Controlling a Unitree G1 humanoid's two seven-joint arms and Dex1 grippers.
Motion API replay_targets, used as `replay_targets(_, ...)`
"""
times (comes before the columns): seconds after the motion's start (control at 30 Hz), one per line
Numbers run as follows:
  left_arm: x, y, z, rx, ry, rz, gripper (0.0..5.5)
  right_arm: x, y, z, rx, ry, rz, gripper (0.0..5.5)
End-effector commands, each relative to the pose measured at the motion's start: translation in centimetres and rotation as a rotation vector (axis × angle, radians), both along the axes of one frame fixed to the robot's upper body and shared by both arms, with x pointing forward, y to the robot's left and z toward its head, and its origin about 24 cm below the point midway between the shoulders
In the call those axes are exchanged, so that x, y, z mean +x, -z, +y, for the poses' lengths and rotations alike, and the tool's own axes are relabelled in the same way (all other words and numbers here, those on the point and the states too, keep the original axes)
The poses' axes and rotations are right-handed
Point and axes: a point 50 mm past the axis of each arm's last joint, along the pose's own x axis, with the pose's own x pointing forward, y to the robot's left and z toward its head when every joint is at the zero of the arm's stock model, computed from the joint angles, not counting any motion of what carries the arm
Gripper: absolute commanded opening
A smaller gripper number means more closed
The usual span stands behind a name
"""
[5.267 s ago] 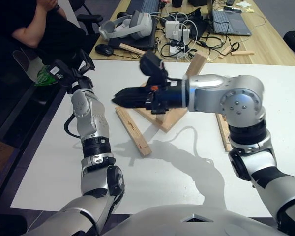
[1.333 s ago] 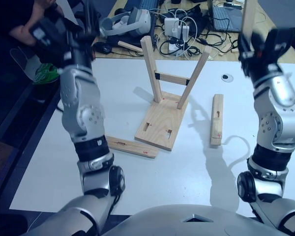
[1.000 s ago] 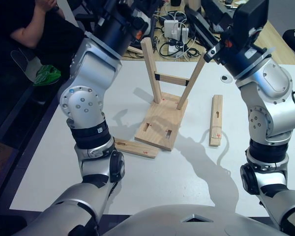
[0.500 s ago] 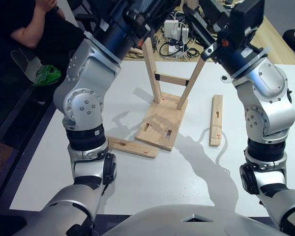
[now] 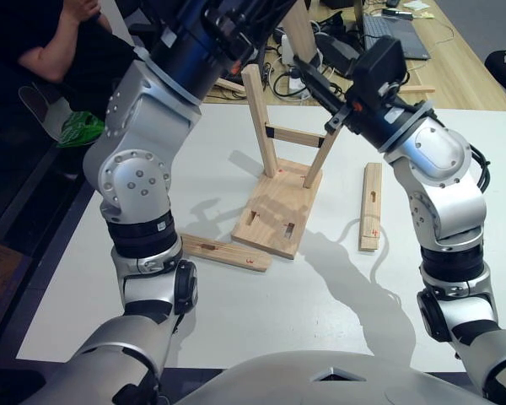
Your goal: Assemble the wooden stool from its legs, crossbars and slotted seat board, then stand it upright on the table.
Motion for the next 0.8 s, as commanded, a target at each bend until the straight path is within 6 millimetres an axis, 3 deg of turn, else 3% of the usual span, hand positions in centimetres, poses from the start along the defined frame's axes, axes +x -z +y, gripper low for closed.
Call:
replay_targets(0.03,-0.4,-0.2,-0.6,0.017,0.031,0.004,3.94,0.0,0.1,0.1,-0.01,0.001,-0.014,1.29)
replay_targets(0.7,0.1,0.3,-0.4,0.028,0.003,0.045,0.74,0.1,0.0,0.2,-0.002,0.012,-0.039,1.29)
replay_targets(0.8,0.3,1.0,-0.3,0.043,-0.008,0.074,0.52,0.1,0.0,0.2,-0.009,0.016,-0.048,1.29)
